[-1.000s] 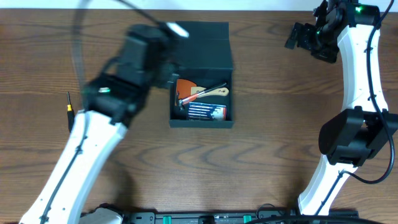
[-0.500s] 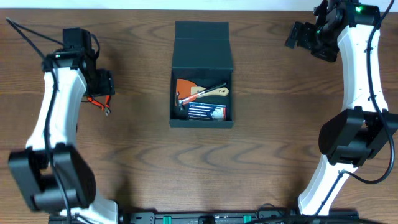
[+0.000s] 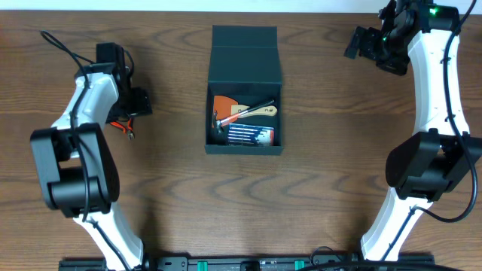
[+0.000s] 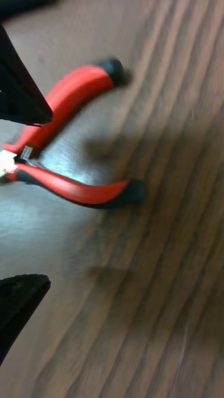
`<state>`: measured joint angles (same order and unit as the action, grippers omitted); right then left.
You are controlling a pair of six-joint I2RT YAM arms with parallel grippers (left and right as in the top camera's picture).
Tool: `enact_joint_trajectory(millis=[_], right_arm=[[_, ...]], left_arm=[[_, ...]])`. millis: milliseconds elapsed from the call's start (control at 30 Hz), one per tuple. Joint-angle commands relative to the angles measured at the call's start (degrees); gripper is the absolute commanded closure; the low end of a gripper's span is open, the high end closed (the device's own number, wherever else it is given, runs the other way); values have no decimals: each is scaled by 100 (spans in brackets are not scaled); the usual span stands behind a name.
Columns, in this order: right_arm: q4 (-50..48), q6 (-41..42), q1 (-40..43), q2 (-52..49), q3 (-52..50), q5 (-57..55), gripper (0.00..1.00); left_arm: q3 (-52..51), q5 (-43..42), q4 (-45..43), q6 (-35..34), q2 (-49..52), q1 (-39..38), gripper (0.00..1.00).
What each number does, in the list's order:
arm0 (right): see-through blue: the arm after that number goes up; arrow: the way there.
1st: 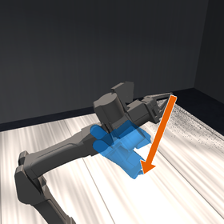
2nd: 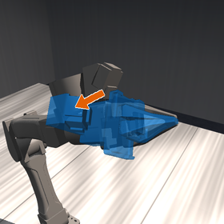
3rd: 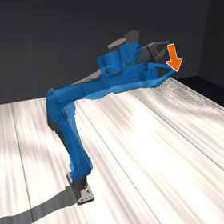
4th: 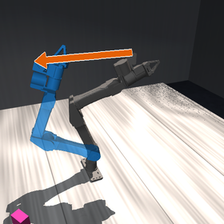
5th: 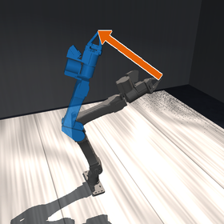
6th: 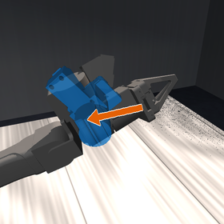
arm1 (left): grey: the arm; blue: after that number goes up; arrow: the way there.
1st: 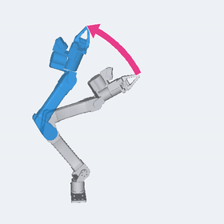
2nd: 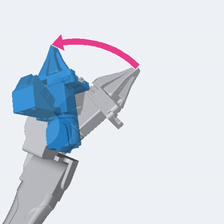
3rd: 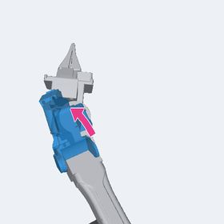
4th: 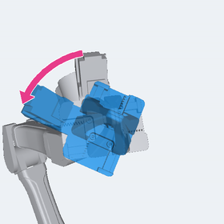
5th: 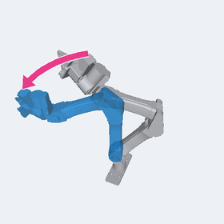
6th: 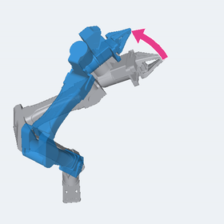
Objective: Pack container
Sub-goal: 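Move the left gripper to the red-black pliers and grasp them, then carry the pliers into the black box and release them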
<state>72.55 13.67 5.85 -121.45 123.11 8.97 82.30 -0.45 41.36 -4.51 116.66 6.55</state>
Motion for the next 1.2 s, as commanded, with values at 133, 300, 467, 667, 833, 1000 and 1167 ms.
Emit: enact_joint_trajectory(millis=[133,300,467,667,833,1000,1167], right_arm=[[52,83,-59,-39,-24,-17,1],[52,83,-59,-39,-24,-17,1],[50,83,-59,-39,-24,-20,1],[50,83,-59,-39,-24,-20,1],[50,83,-59,-39,-24,-17,1],[50,83,-59,-39,-24,-20,1],[20,83,-59,-39,-24,-20,1]], left_arm=[[-13,-66,-149,267,374,-2,28],[-13,-63,-157,494,380,-2,39],[-13,-63,-129,492,380,-2,61],[-13,-63,11,492,380,0,94],[-11,-63,35,492,376,-2,94],[22,-63,267,494,302,-2,94],[133,-63,706,1005,-197,-22,94]])
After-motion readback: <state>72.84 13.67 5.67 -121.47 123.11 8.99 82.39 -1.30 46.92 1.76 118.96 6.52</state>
